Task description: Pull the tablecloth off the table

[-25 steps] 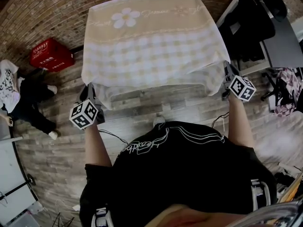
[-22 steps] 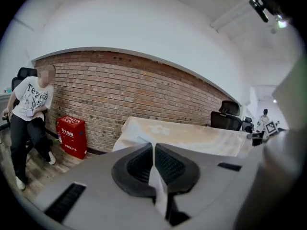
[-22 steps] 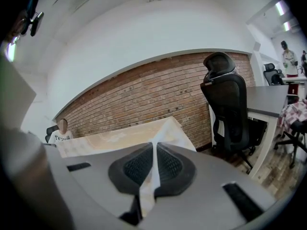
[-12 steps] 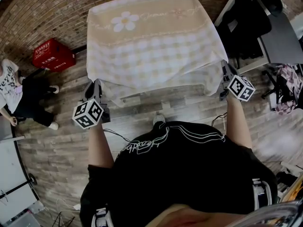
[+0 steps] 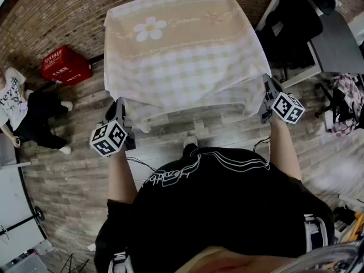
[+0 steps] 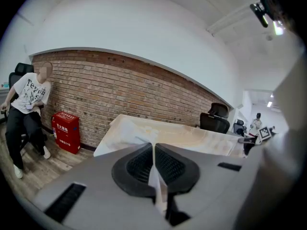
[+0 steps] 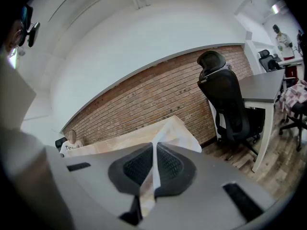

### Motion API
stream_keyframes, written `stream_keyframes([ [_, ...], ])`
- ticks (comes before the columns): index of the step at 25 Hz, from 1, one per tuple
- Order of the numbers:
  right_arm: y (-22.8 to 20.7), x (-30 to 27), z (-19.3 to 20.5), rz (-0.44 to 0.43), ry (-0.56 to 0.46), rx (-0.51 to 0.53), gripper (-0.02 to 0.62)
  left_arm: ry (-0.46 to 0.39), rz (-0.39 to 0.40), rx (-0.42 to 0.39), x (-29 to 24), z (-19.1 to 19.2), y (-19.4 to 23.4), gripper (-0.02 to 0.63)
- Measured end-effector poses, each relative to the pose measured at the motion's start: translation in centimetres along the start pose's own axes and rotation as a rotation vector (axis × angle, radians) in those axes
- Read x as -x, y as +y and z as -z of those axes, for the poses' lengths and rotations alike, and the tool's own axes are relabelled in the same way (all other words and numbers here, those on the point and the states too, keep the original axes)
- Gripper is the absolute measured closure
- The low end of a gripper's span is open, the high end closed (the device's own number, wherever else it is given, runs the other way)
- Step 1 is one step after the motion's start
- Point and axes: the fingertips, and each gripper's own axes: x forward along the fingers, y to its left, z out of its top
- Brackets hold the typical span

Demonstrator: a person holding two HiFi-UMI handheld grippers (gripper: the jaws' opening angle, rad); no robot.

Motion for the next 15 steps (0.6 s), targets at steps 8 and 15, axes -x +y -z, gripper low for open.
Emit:
stream_keyframes([
  [8,0.2,-0.4,0.2,-0.024,0.017,-0.01,0.597,0.019,-0.012,0.019,0.0,0.7,-0.6,0.6],
  [15,0.4,-0.3,-0.2,-0.03,0.026,-0.014,0.597,0.035,-0.024,0.017,0.5,0.5,-1.1,0.6],
])
